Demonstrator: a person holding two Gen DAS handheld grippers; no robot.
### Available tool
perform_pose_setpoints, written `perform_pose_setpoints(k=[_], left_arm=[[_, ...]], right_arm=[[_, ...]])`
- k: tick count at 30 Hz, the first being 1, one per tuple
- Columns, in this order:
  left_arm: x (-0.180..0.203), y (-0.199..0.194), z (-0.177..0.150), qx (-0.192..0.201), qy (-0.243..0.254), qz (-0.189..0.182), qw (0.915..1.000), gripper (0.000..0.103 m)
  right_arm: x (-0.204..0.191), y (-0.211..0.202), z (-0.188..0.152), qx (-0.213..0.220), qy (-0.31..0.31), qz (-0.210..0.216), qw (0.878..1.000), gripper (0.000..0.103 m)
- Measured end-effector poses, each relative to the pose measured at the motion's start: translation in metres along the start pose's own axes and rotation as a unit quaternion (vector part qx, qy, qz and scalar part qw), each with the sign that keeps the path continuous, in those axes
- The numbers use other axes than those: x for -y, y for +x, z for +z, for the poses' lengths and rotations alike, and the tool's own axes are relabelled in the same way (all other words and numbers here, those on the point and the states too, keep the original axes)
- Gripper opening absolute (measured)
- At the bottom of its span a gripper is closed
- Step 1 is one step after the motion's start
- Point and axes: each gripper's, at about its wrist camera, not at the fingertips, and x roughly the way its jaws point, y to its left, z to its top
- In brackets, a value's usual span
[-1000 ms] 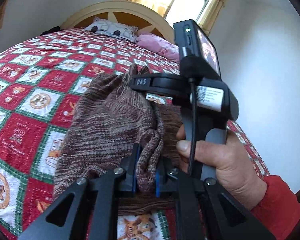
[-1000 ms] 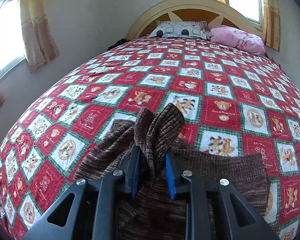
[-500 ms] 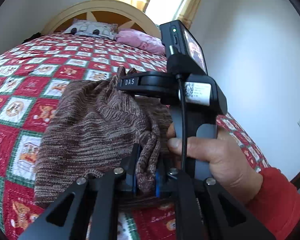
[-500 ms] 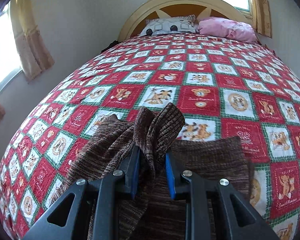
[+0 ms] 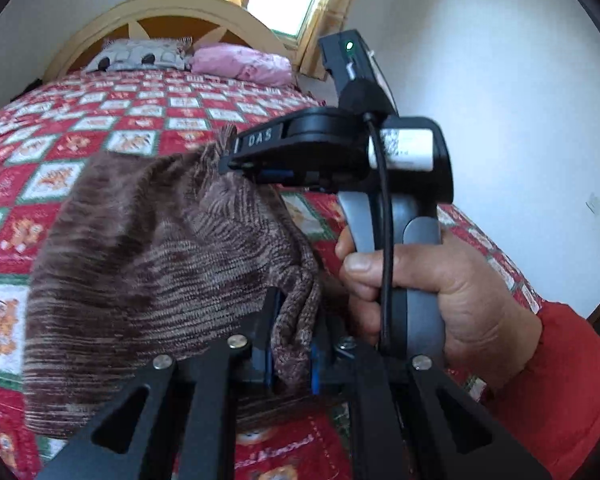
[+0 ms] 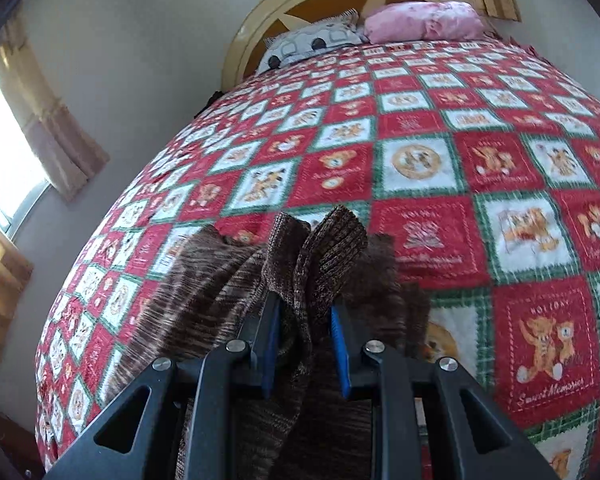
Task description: Fold small clothes
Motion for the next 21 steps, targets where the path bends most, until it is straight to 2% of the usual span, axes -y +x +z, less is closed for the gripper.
perform_pose_setpoints(k=[5, 6, 7, 12, 15, 18, 19, 20, 21], left_arm=[[0.002, 0.008, -0.001, -0.011, 0.007, 0.001, 0.9999, 0.013], [0.002, 0.010, 0.000, -0.014, 0.009, 0.001, 0.9999, 0.013], [0.004, 0.011, -0.001, -0.016, 0.012, 0.002, 0.9998, 0.013], [0.010, 0.019, -0.003, -0.039, 0.026, 0.005, 0.9989, 0.013], [0.009, 0.020, -0.002, -0.040, 0.020, 0.003, 0.9990, 0.013], [0.018, 0.018, 0.002, -0.030, 0.021, 0.006, 0.9993, 0.013], [0.023, 0.019, 0.005, -0.030, 0.026, 0.006, 0.9992, 0.013], [0.031, 0.020, 0.008, -0.028, 0.037, 0.009, 0.9989, 0.013], [0.038, 0.020, 0.009, -0.027, 0.046, 0.008, 0.9985, 0.013]], right_arm=[[0.015, -0.003, -0.002, 0.008, 0.017, -0.003, 1.000, 0.024], [0.018, -0.004, -0.002, 0.009, 0.021, -0.005, 1.000, 0.022], [0.021, -0.004, -0.002, 0.009, 0.024, -0.012, 1.000, 0.015], [0.034, -0.005, -0.009, -0.001, 0.044, -0.014, 0.999, 0.015], [0.040, -0.021, -0.010, 0.008, 0.079, 0.027, 0.997, 0.016], [0.038, -0.038, -0.011, 0.007, 0.087, 0.051, 0.995, 0.034], [0.036, -0.045, -0.011, 0.013, 0.081, 0.049, 0.995, 0.046], [0.034, -0.051, -0.011, 0.018, 0.076, 0.042, 0.996, 0.053], [0.033, -0.057, -0.012, 0.022, 0.072, 0.039, 0.996, 0.053]])
